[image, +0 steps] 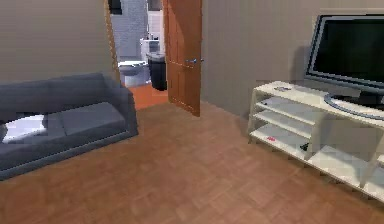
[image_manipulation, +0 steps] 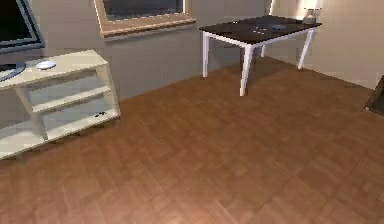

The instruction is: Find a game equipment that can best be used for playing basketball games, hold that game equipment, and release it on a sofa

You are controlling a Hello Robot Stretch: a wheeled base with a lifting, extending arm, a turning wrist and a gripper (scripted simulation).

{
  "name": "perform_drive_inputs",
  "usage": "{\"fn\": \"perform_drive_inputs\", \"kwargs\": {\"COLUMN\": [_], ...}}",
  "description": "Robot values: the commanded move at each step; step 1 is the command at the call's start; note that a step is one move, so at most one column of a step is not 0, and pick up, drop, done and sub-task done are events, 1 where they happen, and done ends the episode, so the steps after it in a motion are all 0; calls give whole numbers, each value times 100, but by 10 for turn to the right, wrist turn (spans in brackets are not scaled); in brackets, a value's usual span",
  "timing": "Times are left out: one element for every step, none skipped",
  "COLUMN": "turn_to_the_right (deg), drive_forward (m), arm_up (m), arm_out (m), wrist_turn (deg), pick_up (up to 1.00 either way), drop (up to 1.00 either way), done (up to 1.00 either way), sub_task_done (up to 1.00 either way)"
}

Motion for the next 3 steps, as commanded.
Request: {"fn": "perform_drive_inputs", "kwargs": {"turn_to_the_right": [0,-30,0], "drive_forward": [100,0,100], "arm_up": [0,0,0], "arm_out": [0,0,0], "wrist_turn": [0,0,0], "pick_up": [0,0,0], "drop": [0,0,0], "done": [0,0,0], "sub_task_done": [0,0,0]}}
